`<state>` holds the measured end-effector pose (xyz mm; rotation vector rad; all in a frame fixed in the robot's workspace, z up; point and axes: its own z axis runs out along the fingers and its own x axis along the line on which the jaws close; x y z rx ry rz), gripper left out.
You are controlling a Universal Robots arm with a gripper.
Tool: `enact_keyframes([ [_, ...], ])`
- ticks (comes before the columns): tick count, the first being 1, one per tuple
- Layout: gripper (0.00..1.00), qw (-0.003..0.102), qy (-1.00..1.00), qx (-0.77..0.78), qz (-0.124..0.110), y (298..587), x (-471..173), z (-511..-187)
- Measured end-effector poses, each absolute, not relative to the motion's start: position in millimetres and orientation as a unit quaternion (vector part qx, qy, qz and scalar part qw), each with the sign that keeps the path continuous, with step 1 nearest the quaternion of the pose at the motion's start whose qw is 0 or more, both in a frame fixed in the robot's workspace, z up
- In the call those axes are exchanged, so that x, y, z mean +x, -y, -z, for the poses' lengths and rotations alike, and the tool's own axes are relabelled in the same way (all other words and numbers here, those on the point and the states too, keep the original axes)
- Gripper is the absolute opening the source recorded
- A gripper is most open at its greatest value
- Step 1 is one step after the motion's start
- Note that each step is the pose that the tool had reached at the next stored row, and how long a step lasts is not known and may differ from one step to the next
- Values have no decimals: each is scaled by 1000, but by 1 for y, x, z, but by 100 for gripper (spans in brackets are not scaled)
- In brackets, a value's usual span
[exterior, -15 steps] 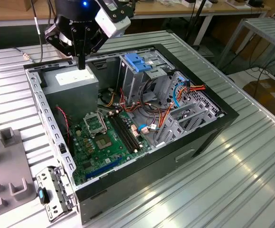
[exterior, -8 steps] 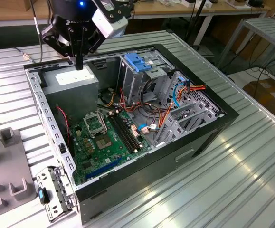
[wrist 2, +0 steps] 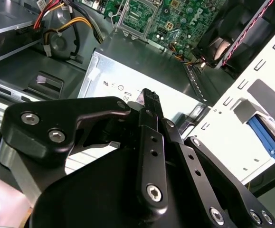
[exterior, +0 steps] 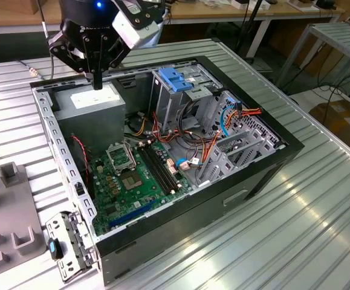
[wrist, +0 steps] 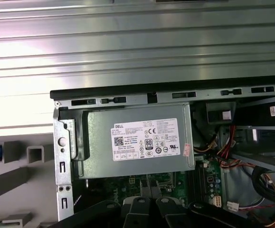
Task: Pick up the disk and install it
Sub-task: 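Reach for the disk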
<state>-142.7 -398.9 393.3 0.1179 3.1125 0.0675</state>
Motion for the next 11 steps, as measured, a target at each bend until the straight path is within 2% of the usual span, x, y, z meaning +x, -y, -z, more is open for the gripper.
enact_keyframes([
  [11,11,13,-999,38,-22,399,-152,-393],
])
